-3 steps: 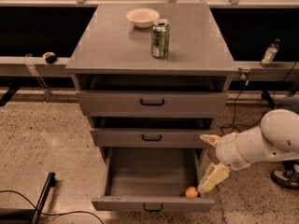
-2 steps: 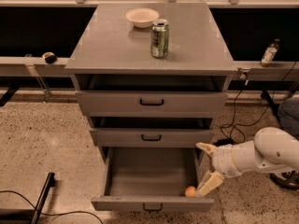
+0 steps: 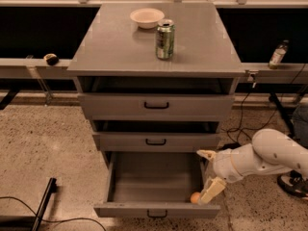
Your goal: Pick orange from bottom drawer and place on counter
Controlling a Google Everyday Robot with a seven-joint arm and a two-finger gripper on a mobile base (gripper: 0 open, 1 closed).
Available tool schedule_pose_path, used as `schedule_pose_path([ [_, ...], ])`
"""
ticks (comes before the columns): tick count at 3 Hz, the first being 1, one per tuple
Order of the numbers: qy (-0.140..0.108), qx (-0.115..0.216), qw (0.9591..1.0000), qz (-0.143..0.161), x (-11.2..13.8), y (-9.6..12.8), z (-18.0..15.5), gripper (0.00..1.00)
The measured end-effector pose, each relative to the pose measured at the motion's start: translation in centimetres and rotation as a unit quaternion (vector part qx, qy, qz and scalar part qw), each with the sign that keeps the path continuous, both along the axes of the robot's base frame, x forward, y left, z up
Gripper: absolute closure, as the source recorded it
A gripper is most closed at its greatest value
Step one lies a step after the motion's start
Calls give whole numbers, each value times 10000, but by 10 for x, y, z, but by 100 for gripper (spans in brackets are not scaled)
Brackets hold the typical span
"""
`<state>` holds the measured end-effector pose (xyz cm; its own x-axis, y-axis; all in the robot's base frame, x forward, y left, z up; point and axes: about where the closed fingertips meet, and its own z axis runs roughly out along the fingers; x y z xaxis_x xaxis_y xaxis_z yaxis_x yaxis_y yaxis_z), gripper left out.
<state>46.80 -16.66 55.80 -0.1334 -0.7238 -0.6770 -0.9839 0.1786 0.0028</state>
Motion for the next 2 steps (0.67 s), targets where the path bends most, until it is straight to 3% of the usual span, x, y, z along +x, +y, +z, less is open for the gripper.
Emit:
schedule_pose_path([
  [1, -280, -507, 9972, 467, 23, -10, -27, 0],
  [2, -735, -793, 9897, 939, 44, -33, -52, 0],
])
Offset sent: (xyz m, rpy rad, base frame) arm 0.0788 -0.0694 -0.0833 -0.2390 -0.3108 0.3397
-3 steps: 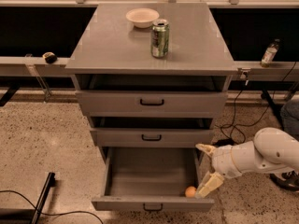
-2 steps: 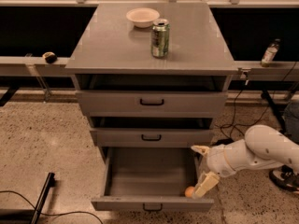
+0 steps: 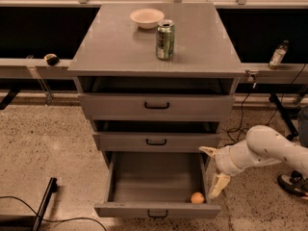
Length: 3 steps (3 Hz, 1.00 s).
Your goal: Pick orange from bottom drawer and place on counter
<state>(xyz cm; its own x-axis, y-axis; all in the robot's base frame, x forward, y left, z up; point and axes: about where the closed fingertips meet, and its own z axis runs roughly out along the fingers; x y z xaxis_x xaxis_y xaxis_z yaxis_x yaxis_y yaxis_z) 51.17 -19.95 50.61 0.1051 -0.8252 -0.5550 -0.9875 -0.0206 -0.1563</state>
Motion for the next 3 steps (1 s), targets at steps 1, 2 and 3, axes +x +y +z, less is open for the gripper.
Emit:
schedule_pose_path([
  [1, -383, -985, 9930, 525, 20, -29, -34, 0],
  [2, -486, -1547, 9811, 1057, 29, -25, -56, 0],
  [3, -469, -1409, 9830, 1078, 31, -23, -59, 0],
])
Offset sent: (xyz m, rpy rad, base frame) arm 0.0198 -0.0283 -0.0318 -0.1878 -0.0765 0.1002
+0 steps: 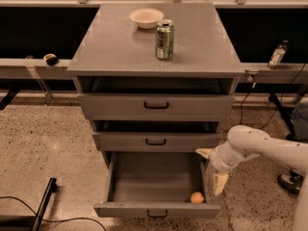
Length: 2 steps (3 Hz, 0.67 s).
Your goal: Pick orange from bottom drawer and place on counter
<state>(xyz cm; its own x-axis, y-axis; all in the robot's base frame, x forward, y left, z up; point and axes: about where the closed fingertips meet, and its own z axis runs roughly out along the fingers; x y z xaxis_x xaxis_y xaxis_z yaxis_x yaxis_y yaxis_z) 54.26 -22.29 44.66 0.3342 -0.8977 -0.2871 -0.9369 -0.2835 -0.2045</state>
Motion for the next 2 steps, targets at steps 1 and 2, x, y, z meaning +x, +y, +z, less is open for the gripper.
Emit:
schedule_pose_path([
  [1, 70, 425, 9981, -443, 13, -8, -30, 0],
  [2, 182, 764, 9906, -1116, 21, -16, -79, 0],
])
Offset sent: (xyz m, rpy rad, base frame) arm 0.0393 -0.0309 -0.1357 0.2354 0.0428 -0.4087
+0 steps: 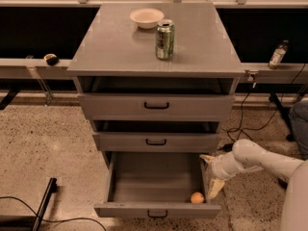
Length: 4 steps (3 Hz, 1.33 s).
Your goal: Pick orange from bottom drawer and place on counter
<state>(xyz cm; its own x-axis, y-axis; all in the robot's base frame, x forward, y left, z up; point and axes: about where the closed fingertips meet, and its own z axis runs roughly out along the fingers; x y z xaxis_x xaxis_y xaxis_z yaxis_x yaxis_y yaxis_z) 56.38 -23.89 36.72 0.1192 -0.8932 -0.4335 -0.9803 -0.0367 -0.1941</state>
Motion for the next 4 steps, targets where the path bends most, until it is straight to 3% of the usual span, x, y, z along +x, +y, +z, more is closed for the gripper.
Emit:
schedule_pose_path([
  [1, 100, -25, 9992, -389, 16, -3, -34, 19],
  [2, 237, -187, 9979, -579, 25, -3, -73, 36],
  [3, 301, -290, 9980, -473, 28, 1, -102, 39],
  [4, 469, -264, 9984, -162, 21, 10, -134, 37],
])
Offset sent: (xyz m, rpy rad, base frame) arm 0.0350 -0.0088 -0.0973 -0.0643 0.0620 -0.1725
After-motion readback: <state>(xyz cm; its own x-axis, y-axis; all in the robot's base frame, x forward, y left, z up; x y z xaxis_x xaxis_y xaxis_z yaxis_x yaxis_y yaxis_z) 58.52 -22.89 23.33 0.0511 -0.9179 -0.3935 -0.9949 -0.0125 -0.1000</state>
